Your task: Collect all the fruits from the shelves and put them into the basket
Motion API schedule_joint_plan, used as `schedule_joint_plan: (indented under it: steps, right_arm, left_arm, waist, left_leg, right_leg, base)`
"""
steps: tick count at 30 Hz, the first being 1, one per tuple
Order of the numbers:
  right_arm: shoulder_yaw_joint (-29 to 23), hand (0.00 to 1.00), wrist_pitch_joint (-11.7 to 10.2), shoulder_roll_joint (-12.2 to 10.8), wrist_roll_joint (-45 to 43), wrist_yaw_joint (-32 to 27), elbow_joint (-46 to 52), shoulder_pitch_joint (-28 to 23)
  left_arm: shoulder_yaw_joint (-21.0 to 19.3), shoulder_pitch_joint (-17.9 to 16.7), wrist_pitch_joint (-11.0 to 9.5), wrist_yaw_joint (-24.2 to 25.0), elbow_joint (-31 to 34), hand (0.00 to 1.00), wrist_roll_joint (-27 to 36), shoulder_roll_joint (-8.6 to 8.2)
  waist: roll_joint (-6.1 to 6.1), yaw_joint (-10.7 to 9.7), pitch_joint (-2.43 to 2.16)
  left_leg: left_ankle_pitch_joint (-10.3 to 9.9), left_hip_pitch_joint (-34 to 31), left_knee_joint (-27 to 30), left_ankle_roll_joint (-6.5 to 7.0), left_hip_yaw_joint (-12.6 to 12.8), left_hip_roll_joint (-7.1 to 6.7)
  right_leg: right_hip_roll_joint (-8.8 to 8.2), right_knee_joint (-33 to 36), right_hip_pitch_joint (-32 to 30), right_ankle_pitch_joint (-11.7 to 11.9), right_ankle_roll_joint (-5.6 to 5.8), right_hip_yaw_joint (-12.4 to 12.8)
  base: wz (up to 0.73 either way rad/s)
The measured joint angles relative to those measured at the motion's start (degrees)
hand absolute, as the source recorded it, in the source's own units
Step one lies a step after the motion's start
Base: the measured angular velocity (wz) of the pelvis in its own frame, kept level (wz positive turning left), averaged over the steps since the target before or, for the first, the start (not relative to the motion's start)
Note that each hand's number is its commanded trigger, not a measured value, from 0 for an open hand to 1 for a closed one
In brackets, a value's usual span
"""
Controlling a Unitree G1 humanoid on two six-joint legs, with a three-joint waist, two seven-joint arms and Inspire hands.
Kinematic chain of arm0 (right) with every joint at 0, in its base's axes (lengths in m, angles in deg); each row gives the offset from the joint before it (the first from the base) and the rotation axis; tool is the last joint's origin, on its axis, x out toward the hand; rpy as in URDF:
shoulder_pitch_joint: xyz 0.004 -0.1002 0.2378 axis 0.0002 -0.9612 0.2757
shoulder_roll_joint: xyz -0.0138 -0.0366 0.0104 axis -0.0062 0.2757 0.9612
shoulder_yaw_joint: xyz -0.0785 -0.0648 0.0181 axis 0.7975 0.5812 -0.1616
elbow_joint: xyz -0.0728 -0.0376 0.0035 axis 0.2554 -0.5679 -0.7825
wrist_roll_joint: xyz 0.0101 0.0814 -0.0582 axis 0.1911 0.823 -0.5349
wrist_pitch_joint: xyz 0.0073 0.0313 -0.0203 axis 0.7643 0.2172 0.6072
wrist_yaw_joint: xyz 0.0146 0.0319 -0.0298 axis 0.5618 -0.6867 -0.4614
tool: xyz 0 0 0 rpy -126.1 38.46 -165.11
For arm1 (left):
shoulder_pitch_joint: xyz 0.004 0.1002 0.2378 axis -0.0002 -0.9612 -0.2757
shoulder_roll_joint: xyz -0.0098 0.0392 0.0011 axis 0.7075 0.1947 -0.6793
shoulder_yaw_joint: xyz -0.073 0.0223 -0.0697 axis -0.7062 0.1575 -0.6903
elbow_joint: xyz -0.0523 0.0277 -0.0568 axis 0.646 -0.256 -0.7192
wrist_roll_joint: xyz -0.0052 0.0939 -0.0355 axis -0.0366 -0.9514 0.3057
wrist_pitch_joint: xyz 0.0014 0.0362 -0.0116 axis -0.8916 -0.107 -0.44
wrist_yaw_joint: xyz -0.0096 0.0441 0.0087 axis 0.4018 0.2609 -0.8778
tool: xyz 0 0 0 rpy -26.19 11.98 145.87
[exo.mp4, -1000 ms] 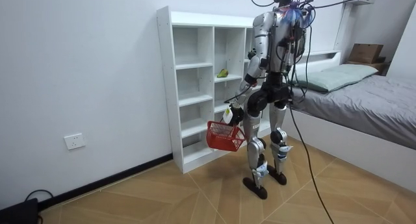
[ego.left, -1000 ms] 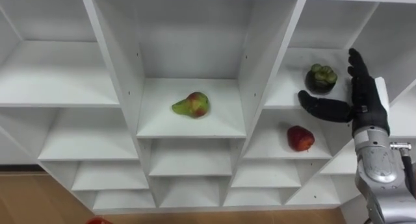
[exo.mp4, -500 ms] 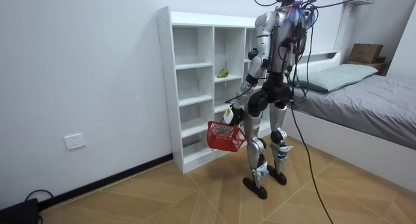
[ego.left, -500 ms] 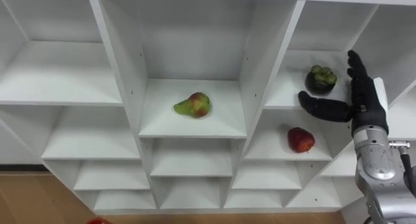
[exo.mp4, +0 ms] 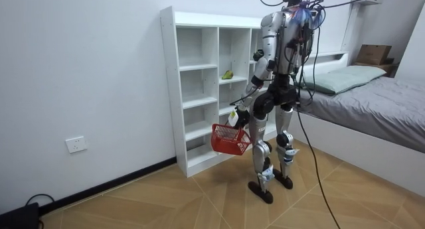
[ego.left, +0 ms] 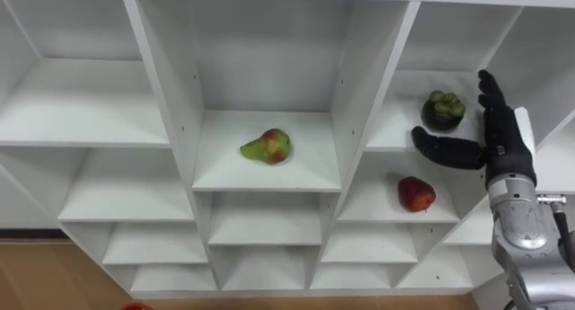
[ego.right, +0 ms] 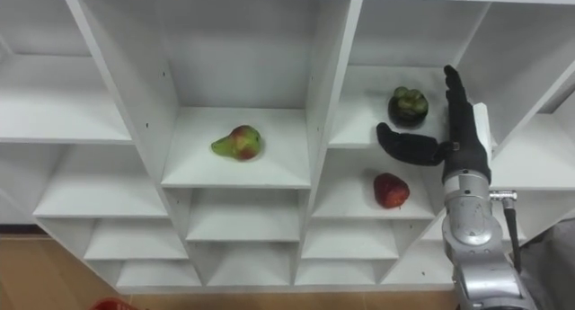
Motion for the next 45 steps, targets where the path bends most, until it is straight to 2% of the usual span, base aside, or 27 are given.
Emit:
schedule_joint_plan:
  steps: [16,17,18,19,24,27,38,45]
  right_arm:
    - [0.06,0.0,0.38,0.08,-3.26,3.29,-0.04,-0.01]
    - [0.16,0.64,0.38,0.08,-3.45,3.38,-0.04,-0.01]
    - [0.2,0.91,0.38,0.08,-3.49,3.44,-0.04,-0.01]
    - [0.2,1.0,0.38,0.08,-3.67,3.73,-0.04,-0.01]
    - [0.01,1.0,0.32,0.16,-5.44,3.67,-0.03,-0.01]
    - [-0.32,1.0,0.18,1.08,-6.89,3.26,-0.02,0.01]
    - [-0.79,1.0,-0.22,1.43,-8.45,3.05,-0.02,0.79]
    - [0.21,1.0,-0.46,1.36,-8.27,3.33,-0.02,0.79]
  left_arm:
    - [-0.01,-0.1,0.53,0.94,0.09,1.0,-1.71,0.17]
    - [-0.01,-0.03,0.53,0.91,0.1,1.0,-2.19,0.25]
    - [-0.01,0.05,0.53,0.88,0.1,1.0,-2.36,0.28]
    - [-0.01,0.19,0.52,0.8,0.1,1.0,-2.38,0.34]
    - [-0.01,0.35,0.5,-0.25,0.1,1.0,-2.41,0.56]
    - [0.0,0.37,0.5,-0.5,0.1,1.0,-2.41,0.6]
    - [0.01,0.39,0.5,-1.61,0.1,1.0,-2.41,0.67]
    - [0.15,0.39,0.49,-1.69,0.12,1.0,-2.37,0.67]
  waist:
    - [-0.04,0.04,0.15]
    - [-0.11,0.02,0.13]
    - [-0.18,0.01,0.1]
    - [-0.21,0.01,0.1]
    - [-0.41,0.03,-0.01]
    - [-0.65,0.2,-0.14]
    - [-0.72,0.29,-0.03]
    - [-0.5,0.44,0.26]
  left_leg:
    - [0.02,-0.02,0.17,-0.05,-0.41,0.02]
    - [0.02,-0.02,0.17,-0.06,-0.4,0.02]
    - [0.02,-0.02,0.17,-0.06,-0.39,0.02]
    - [0.02,-0.02,0.17,-0.06,-0.38,0.02]
    - [0.02,0.0,0.15,-0.06,-0.37,0.02]
    - [0.02,0.01,0.11,-0.06,-0.37,0.02]
    - [0.01,0.02,-0.04,-0.07,-0.41,0.05]
    - [0.01,-0.01,-0.24,-0.07,-0.44,0.06]
  right_leg:
    - [0.06,0.0,0.29,0.03,-0.06,-0.12]
    - [0.06,0.0,0.27,0.04,-0.06,-0.11]
    - [0.06,0.0,0.27,0.04,-0.06,-0.11]
    - [0.06,0.0,0.27,0.04,-0.07,-0.1]
    - [0.07,0.0,0.27,0.05,-0.09,-0.1]
    - [0.07,0.0,0.27,0.05,-0.09,-0.1]
    - [0.09,-0.07,0.28,0.06,-0.1,-0.16]
    - [0.09,-0.14,0.22,0.06,-0.09,-0.49]
  base:
    - [0.0]
    - [0.0]
    - [0.0]
    - [0.0]
    - [0.0]
    - [0.0]
    - [0.0]
    - [0.01]
